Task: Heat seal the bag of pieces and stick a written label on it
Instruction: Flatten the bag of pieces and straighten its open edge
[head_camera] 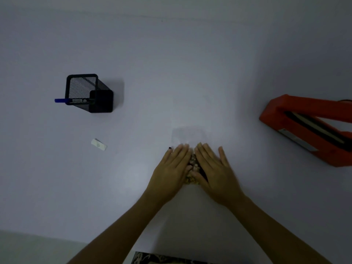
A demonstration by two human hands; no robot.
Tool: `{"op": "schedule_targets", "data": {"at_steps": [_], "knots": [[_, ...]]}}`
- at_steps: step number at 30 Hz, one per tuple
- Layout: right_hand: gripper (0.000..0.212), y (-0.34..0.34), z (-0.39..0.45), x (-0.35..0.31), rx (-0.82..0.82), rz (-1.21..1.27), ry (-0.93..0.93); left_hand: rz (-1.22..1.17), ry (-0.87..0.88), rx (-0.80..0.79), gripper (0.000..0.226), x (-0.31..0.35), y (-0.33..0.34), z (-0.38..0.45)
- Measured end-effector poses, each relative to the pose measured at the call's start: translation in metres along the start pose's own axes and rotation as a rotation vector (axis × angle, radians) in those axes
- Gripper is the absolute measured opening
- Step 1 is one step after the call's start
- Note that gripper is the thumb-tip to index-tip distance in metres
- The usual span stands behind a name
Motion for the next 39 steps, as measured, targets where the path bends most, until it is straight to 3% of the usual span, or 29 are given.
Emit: {"op": "schedule_targets", "data": {"at_steps": [5, 10, 19, 24, 28, 35, 39], "knots": [[0.061, -0.011, -0.01, 0.031, -0.081, -0.13, -0.065, -0.029, -0.027, -0.055, 0.058, -0.008, 0.001, -0.009], [0.062, -0.019, -0.001, 0.014, -0.029, -0.085, -0.095, -0.03, -0.045, -0.036, 0.055, -0.001, -0.001, -0.008], [0.062, -0.014, -0.013, 0.04, -0.193, -0.22, -0.207, -0.075, -0.133, -0.04, 0.056, 0.003, 0.0, -0.012], [0.063, -0.013, -0.014, 0.029, -0.051, -0.138, -0.18, -0.061, -0.137, 0.026, 0.053, 0.016, -0.002, -0.013], [0.055, -0.01, -0.026, 0.017, 0.113, -0.104, -0.252, -0.017, -0.036, 0.087, 0.048, 0.021, 0.003, -0.019], [0.055, 0.006, -0.042, 0.021, -0.018, -0.2, -0.207, -0.091, -0.06, 0.057, 0.049, 0.019, 0.01, -0.02], [0.053, 0.007, -0.046, 0.02, 0.031, -0.179, -0.198, -0.127, -0.132, -0.027, 0.069, 0.024, 0.011, -0.02]]}}
Point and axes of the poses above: each hand's wrist, its own z-axis towards the middle knuckle, its own y-axis out of the palm, x = y × z, the point moved 2 cm from there along z, towards the middle knuckle, and after that the axes turned 2 degrees about -y, right-handed, at the moved point
